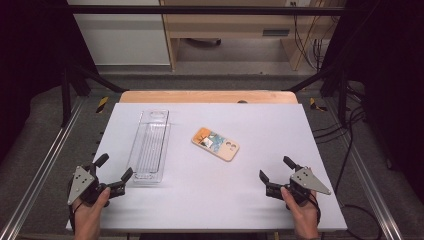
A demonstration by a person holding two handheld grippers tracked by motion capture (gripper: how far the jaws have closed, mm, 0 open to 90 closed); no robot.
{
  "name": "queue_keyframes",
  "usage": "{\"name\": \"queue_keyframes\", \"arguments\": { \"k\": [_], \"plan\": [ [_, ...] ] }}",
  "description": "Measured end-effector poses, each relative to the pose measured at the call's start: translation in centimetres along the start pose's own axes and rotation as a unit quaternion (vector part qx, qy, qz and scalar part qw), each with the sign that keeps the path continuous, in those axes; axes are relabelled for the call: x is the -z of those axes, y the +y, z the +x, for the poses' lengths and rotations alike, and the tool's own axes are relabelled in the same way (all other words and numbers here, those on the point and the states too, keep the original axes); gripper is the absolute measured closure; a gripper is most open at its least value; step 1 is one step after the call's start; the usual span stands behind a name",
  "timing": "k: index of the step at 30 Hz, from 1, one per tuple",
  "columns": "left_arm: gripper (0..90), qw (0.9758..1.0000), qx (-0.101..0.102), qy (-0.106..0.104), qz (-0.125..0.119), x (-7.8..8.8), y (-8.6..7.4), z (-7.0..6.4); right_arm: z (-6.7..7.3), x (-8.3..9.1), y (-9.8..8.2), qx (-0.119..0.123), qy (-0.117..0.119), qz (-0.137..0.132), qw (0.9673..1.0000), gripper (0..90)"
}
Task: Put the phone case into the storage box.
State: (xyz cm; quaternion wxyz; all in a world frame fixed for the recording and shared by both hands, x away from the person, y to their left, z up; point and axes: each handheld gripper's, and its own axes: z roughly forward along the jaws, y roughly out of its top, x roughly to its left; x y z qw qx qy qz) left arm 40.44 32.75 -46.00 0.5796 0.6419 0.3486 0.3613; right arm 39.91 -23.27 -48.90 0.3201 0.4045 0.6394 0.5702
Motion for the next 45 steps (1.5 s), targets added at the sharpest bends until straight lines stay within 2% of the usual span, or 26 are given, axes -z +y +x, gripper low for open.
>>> {"name": "queue_keyframes", "arguments": {
  "k": [11, 17, 18, 19, 21, 22, 23, 25, 27, 28, 39, 45],
  "plan": [
    [2.0, 1.0000, -0.004, -0.001, 0.002, 0.0, 0.0, -0.2, 0.7, -0.4, 0.0, -0.008, 0.009, 0.018, 0.9998, 2.6],
    [2.0, 1.0000, -0.004, -0.001, 0.002, 0.0, 0.0, -0.4, 1.4, -1.4, 0.3, -0.020, 0.022, 0.048, 0.9984, 2.9],
    [2.0, 1.0000, -0.005, -0.002, 0.001, 0.0, 0.0, -0.4, 1.7, -2.0, 0.8, -0.014, 0.022, 0.062, 0.9977, 4.1],
    [2.0, 1.0000, -0.006, -0.002, 0.001, 0.0, 0.0, -0.4, 1.7, -2.0, 0.8, -0.014, 0.022, 0.062, 0.9977, 4.1],
    [2.0, 1.0000, -0.006, -0.001, 0.000, 0.1, 0.1, -0.4, 2.0, -2.6, 1.3, -0.008, 0.023, 0.079, 0.9965, 4.9],
    [2.0, 1.0000, -0.005, -0.001, -0.001, 0.1, 0.1, -0.4, 2.3, -3.2, 1.8, -0.001, 0.027, 0.094, 0.9952, 5.3],
    [2.0, 1.0000, -0.006, -0.001, -0.001, 0.1, 0.1, -0.4, 2.3, -3.2, 1.8, -0.001, 0.027, 0.094, 0.9952, 5.3],
    [2.0, 1.0000, -0.005, 0.001, 0.000, 0.1, 0.1, -0.3, 2.7, -4.1, 2.6, 0.011, 0.031, 0.112, 0.9931, 6.3],
    [2.0, 1.0000, -0.003, 0.002, -0.002, 0.2, 0.1, -0.2, 2.7, -4.4, 2.8, 0.010, 0.035, 0.115, 0.9927, 6.5],
    [2.0, 1.0000, -0.004, 0.001, -0.002, 0.2, 0.1, -0.2, 2.8, -4.9, 3.4, 0.018, 0.035, 0.127, 0.9911, 7.5],
    [2.0, 1.0000, -0.003, 0.000, -0.003, 0.2, 0.1, -0.2, 3.1, -7.6, 6.0, 0.035, 0.052, 0.152, 0.9864, 9.1],
    [2.0, 1.0000, -0.002, 0.000, -0.003, 0.2, 0.0, -0.2, 3.1, -9.1, 7.0, 0.050, 0.053, 0.171, 0.9825, 9.6]
  ]
}}
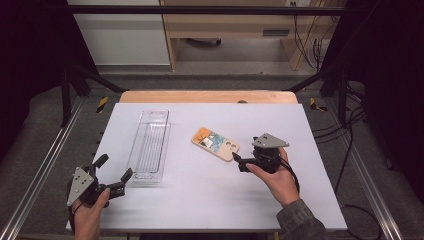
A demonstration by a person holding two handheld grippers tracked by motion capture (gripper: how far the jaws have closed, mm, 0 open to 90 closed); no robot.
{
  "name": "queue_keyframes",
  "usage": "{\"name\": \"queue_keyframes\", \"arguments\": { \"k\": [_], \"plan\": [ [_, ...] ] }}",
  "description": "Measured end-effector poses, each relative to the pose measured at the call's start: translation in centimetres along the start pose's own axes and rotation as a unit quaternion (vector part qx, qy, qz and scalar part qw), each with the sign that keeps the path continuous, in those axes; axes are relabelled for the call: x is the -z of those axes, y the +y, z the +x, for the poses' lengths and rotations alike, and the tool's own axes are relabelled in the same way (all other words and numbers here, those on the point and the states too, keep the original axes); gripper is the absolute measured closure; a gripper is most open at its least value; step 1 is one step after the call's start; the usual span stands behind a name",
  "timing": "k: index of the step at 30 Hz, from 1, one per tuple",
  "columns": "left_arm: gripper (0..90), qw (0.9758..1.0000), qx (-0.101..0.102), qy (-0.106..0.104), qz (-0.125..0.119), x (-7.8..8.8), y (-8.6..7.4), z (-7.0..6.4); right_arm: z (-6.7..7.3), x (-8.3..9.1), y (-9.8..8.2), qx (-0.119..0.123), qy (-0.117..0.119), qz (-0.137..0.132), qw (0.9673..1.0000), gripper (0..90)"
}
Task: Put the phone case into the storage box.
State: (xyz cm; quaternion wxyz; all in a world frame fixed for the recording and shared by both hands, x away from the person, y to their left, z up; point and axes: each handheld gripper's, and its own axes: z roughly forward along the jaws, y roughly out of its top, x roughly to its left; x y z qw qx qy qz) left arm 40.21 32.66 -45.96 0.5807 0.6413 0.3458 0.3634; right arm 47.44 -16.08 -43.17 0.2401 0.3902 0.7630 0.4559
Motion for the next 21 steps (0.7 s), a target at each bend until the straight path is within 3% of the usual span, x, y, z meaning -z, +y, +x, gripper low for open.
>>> {"name": "queue_keyframes", "arguments": {
  "k": [10, 21],
  "plan": [
    [2.1, 1.0000, 0.000, 0.001, 0.001, 0.0, 0.0, 0.2, -0.6, -2.2, 1.5, 0.004, 0.002, 0.030, 0.9995, 12.6],
    [2.1, 1.0000, -0.003, 0.000, 0.003, -0.1, -0.1, 0.1, -1.0, -3.8, 2.4, 0.003, 0.002, 0.045, 0.9990, 15.0]
  ]
}}
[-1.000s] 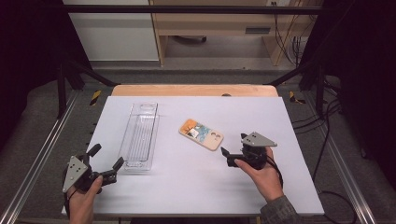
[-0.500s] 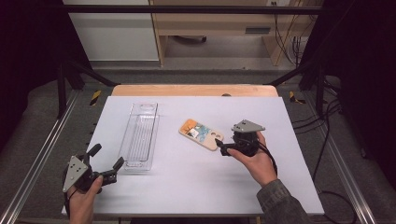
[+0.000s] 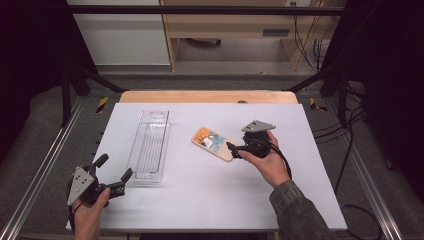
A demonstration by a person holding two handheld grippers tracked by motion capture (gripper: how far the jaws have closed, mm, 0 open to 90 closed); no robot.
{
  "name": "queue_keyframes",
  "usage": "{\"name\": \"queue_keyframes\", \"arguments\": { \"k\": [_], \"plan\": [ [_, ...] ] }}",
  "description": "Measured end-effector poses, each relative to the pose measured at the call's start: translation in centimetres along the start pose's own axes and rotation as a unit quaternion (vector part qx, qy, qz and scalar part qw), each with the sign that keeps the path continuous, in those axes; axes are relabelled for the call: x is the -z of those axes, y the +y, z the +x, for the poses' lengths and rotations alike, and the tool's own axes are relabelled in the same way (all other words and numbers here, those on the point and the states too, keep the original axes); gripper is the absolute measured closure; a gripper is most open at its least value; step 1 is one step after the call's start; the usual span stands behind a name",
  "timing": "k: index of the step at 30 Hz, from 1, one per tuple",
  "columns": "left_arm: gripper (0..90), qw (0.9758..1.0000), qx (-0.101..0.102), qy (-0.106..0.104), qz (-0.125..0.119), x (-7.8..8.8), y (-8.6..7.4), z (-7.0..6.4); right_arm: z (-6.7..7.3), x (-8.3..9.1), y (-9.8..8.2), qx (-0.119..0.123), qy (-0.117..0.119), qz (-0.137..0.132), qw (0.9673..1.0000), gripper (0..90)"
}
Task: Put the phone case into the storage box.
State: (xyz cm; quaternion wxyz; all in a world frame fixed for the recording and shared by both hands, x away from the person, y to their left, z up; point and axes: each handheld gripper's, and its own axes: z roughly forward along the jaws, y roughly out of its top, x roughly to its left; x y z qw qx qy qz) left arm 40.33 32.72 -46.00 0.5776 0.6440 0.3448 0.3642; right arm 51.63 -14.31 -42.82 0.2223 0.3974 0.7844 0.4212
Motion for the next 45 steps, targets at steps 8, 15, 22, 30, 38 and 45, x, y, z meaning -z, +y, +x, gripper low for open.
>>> {"name": "queue_keyframes", "arguments": {
  "k": [8, 15, 22, 30, 38, 45],
  "plan": [
    [2.2, 1.0000, -0.001, -0.002, 0.001, 0.0, 0.0, 0.0, -0.1, -0.6, 0.7, -0.002, 0.002, 0.004, 1.0000, 21.6],
    [2.2, 1.0000, -0.001, -0.001, 0.000, 0.0, 0.0, 0.0, -0.2, -1.2, 0.6, -0.003, 0.004, 0.009, 0.9999, 30.6],
    [2.3, 1.0000, 0.000, -0.001, 0.000, 0.0, 0.0, 0.0, -0.3, -1.7, 0.5, 0.001, 0.004, 0.008, 1.0000, 47.3],
    [2.4, 1.0000, 0.000, -0.001, 0.000, 0.0, 0.0, 0.1, -0.3, -2.1, 0.5, 0.015, 0.002, 0.008, 0.9999, 68.0],
    [2.4, 1.0000, 0.000, 0.001, -0.001, 0.0, 0.0, 0.1, -0.3, -1.8, 1.3, 0.029, 0.003, 0.009, 0.9995, 81.5],
    [2.5, 1.0000, -0.001, 0.000, 0.000, 0.0, 0.0, 0.1, -0.5, -2.1, 2.2, 0.031, 0.004, 0.005, 0.9995, 89.8]
  ]
}}
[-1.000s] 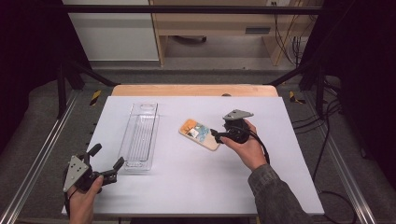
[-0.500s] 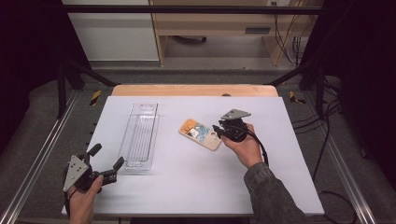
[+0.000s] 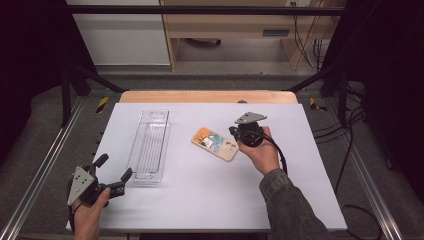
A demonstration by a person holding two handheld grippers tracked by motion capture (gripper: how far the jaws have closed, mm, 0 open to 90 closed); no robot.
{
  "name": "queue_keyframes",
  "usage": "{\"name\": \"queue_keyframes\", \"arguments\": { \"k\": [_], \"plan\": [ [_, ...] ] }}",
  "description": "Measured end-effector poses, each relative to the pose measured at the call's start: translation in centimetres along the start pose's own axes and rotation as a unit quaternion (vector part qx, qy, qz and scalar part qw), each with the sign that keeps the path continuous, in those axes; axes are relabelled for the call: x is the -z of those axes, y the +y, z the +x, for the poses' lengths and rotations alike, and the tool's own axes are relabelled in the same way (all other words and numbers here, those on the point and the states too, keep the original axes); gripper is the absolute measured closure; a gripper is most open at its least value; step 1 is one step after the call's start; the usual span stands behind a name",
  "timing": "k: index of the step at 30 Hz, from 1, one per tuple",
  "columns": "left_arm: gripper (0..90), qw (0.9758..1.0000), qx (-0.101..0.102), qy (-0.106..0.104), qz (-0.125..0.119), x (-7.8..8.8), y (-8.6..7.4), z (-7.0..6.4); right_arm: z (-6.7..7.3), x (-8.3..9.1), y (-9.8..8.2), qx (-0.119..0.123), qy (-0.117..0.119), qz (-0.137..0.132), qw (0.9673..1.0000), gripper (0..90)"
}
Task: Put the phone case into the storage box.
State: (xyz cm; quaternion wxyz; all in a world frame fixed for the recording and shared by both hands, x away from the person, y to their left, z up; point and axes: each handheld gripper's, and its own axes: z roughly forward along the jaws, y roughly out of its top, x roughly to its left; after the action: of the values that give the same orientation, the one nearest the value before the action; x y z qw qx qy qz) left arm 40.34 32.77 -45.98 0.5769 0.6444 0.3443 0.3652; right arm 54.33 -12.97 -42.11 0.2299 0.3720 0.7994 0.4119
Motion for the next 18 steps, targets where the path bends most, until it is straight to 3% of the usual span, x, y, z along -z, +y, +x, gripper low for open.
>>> {"name": "queue_keyframes", "arguments": {
  "k": [18],
  "plan": [
    [2.6, 1.0000, 0.001, -0.003, 0.001, -0.1, -0.1, -0.1, 0.2, -3.8, -0.7, 0.007, -0.009, 0.016, 0.9998, 90.0]
  ]
}}
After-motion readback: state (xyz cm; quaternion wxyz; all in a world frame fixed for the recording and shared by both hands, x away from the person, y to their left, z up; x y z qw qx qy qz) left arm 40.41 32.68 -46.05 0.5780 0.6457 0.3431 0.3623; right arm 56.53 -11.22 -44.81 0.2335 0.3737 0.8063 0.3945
